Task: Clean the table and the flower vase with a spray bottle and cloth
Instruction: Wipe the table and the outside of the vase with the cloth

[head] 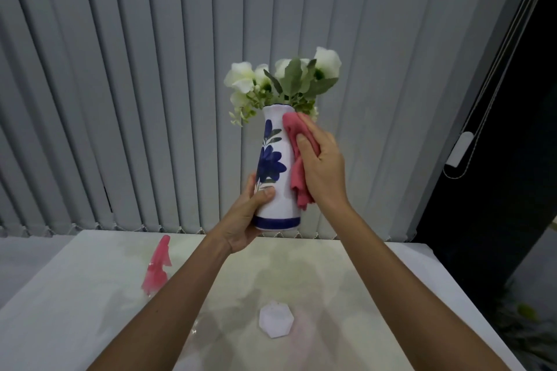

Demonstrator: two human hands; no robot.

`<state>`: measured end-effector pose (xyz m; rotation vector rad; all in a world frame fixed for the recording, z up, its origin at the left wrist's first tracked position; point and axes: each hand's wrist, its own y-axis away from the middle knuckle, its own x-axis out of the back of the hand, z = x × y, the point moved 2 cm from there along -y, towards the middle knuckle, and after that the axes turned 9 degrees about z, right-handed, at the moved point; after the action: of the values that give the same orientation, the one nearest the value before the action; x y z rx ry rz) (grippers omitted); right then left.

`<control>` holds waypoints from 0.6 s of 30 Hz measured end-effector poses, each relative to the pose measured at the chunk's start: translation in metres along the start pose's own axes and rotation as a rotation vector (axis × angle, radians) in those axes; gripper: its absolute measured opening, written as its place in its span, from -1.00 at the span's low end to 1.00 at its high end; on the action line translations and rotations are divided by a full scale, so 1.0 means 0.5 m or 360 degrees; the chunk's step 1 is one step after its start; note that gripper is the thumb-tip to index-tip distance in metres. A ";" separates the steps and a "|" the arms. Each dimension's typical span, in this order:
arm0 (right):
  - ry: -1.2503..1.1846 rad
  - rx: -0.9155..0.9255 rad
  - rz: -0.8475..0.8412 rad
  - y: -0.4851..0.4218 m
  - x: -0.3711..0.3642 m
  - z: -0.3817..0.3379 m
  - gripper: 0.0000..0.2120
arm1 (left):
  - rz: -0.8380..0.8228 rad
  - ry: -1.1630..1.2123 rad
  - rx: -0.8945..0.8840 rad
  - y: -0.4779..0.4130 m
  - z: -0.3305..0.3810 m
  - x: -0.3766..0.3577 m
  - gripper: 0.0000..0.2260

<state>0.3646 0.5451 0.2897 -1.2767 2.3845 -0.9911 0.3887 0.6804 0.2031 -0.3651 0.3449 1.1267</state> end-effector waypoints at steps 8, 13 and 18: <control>0.0241 0.0420 -0.0188 0.168 0.055 0.087 -0.58 | 0.0085 0.0136 0.0001 -0.007 -0.004 0.010 -0.16; 0.0310 0.0641 -0.0211 0.156 0.069 0.103 -0.65 | 0.0149 0.0144 0.0056 -0.009 -0.007 0.004 -0.54; 0.0314 0.0490 -0.0040 0.057 0.039 0.046 -0.66 | 0.0163 -0.0057 0.0228 -0.004 -0.005 -0.008 -0.58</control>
<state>0.3469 0.5299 0.2552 -1.1427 2.2393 -1.4859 0.3891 0.6753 0.2027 -0.2026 0.4137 1.1996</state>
